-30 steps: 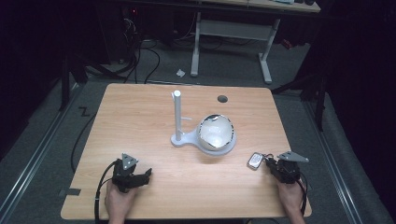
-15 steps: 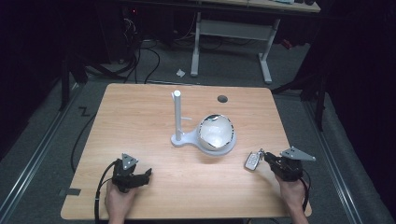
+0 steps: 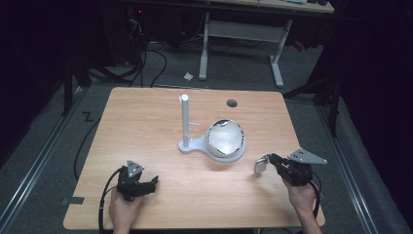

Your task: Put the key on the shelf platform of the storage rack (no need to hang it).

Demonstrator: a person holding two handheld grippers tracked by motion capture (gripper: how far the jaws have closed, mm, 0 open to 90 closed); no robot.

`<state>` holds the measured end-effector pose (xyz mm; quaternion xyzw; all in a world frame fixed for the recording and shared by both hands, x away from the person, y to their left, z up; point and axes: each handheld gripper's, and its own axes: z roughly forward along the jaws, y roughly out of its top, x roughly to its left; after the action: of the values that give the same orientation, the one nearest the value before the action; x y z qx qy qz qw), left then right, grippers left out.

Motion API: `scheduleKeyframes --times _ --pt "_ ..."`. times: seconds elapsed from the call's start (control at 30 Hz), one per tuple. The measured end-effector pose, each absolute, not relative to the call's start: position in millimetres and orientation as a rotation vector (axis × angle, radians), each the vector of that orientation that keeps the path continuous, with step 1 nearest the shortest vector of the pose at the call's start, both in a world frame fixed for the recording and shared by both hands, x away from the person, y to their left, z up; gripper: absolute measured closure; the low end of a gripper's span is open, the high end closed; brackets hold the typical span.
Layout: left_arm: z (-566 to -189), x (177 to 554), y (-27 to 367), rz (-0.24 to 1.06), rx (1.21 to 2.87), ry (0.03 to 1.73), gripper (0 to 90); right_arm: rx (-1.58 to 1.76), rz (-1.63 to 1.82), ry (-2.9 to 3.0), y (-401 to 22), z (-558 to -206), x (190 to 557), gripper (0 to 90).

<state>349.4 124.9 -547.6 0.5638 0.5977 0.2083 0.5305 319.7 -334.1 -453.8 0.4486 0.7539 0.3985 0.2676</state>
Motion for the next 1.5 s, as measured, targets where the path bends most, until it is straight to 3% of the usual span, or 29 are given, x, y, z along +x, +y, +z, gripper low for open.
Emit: scheduleKeyframes --times 1.5 --pt "-547.6 349.4 125.2 0.495 1.345 1.426 19.0 0.989 1.282 2.200 -266.1 -400.0 352.3 81.9"
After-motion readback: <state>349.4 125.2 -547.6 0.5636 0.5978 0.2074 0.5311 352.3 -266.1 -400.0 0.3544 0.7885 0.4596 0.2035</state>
